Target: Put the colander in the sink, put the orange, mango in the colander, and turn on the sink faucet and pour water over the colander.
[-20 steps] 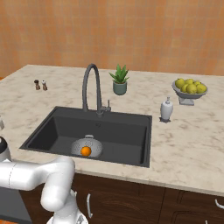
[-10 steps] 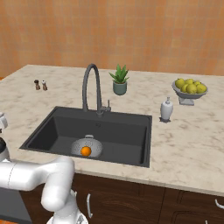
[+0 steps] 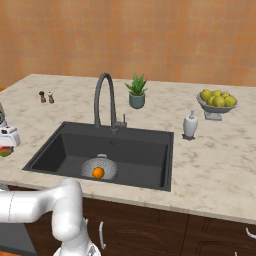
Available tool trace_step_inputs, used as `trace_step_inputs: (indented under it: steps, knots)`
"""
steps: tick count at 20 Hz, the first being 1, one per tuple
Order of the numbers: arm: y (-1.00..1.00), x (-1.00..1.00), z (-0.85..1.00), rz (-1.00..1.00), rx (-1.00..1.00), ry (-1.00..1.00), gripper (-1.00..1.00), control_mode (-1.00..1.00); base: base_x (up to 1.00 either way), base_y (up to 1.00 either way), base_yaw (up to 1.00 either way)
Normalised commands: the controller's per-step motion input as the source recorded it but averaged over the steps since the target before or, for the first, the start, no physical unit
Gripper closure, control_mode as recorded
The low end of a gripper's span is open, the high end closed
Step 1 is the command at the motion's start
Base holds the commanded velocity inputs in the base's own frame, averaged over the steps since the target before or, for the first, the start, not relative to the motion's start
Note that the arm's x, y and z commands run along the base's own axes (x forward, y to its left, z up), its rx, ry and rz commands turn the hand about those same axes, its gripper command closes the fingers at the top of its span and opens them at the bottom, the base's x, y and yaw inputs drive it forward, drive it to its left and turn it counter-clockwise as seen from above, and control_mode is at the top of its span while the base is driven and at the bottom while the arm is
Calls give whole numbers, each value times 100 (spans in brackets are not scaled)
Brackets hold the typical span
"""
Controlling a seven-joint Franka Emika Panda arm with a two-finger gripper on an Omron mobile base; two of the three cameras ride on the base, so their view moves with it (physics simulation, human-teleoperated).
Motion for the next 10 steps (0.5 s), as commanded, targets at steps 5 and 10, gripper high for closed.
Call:
trace_step_inputs:
  steps: [5,10]
  knots:
    - [-100,-47,7,-5,0,-2,100,-100,0,0,0]
    - [-100,-23,27,-8,3,-3,100,-100,0,0,0]
